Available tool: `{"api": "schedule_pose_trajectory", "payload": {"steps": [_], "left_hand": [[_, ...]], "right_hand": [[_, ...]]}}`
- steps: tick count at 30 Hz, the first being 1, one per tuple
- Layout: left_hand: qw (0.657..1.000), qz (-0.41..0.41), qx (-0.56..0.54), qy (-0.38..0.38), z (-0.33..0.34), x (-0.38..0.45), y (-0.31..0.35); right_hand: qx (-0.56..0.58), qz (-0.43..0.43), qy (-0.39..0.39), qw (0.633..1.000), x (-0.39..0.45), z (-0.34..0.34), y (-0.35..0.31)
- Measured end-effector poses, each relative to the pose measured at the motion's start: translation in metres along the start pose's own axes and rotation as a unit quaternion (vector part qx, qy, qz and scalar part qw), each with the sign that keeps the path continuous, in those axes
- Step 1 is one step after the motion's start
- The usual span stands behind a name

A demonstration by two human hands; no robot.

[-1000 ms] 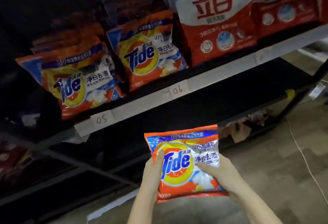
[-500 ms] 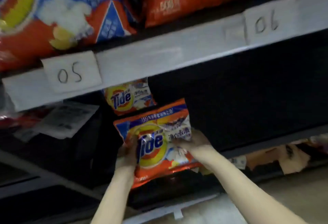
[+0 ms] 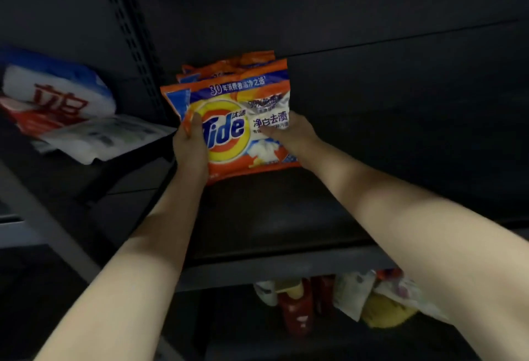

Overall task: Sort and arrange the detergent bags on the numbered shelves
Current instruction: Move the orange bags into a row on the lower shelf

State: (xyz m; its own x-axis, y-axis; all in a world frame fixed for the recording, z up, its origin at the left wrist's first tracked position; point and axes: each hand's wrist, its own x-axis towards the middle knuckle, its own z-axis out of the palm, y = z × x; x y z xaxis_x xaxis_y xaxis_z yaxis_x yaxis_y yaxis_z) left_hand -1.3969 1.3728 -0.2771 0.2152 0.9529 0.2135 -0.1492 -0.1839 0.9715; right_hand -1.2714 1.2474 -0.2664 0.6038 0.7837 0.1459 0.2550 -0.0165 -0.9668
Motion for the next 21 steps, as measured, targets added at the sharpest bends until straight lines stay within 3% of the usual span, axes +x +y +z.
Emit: {"api": "schedule_pose_trajectory", "payload": {"steps": [3, 8, 13, 17, 21], "left_hand": [[1.000, 0.017, 0.000, 0.019, 0.004, 0.021, -0.007], [0.998, 0.056, 0.028, 0.032, 0.008, 0.046, -0.017], [0.995, 0.092, 0.018, 0.044, 0.014, 0.056, -0.025], [0.987, 0.123, 0.077, 0.072, 0.012, 0.059, -0.021], [0.952, 0.210, 0.171, 0.140, 0.012, 0.049, -0.003]], "right_hand": [[0.003, 0.020, 0.012, 1.000, 0.011, 0.010, 0.005], [-0.034, 0.060, -0.041, 0.997, 0.009, 0.011, 0.006], [-0.083, 0.072, -0.001, 0.994, 0.025, 0.008, 0.009], [-0.095, 0.088, 0.024, 0.991, 0.027, 0.013, 0.013], [-0.216, 0.069, 0.029, 0.973, 0.016, 0.005, 0.004]]}}
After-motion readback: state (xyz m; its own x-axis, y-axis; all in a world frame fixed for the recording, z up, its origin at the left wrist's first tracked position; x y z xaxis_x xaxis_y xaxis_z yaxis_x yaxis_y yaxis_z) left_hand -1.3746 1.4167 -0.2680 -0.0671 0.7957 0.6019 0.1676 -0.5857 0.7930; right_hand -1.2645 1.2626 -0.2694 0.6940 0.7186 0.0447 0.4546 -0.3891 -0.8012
